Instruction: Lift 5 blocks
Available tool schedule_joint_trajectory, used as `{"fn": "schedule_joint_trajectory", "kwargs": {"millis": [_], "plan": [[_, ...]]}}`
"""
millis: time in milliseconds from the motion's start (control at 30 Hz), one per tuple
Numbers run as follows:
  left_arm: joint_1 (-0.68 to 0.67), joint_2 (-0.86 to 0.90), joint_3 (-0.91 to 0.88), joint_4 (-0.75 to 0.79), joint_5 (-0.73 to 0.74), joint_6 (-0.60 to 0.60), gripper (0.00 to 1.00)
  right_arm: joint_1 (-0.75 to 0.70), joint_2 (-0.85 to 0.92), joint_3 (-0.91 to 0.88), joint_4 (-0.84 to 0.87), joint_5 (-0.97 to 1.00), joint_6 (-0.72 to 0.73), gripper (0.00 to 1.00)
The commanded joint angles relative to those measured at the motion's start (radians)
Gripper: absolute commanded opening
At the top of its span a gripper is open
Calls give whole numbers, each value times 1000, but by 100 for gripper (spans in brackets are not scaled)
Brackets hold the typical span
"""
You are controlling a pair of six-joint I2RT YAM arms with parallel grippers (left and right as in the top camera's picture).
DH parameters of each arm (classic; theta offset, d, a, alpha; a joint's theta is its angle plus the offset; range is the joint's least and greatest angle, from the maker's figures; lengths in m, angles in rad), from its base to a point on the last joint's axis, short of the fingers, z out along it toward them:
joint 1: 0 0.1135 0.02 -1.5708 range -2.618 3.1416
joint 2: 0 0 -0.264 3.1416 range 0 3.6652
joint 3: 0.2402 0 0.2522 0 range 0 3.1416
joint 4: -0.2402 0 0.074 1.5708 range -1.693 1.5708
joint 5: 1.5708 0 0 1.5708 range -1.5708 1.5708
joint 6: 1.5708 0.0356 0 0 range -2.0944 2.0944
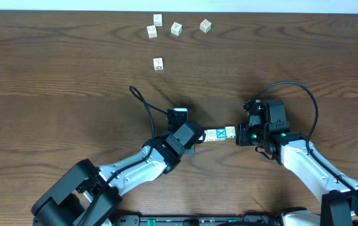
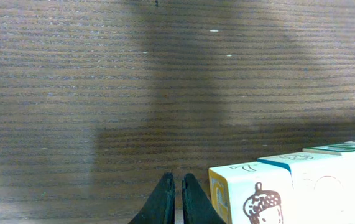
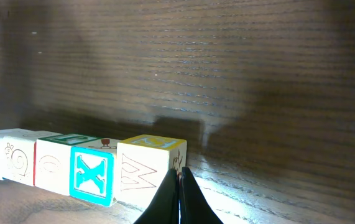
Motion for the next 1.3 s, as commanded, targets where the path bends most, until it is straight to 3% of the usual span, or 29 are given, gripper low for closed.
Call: {"fn": "schedule_joint_trajectory", "kwargs": {"millis": [0, 767, 1267], "plan": [[-3, 13, -10, 5, -5, -15, 7, 7, 4, -7, -2, -9, -4, 1], [-3, 13, -10, 11, 40, -74, 7, 6, 3, -7, -23, 93, -3, 1], [-3, 13, -10, 12, 35, -74, 7, 7, 9, 19, 89, 40, -7, 1]]}}
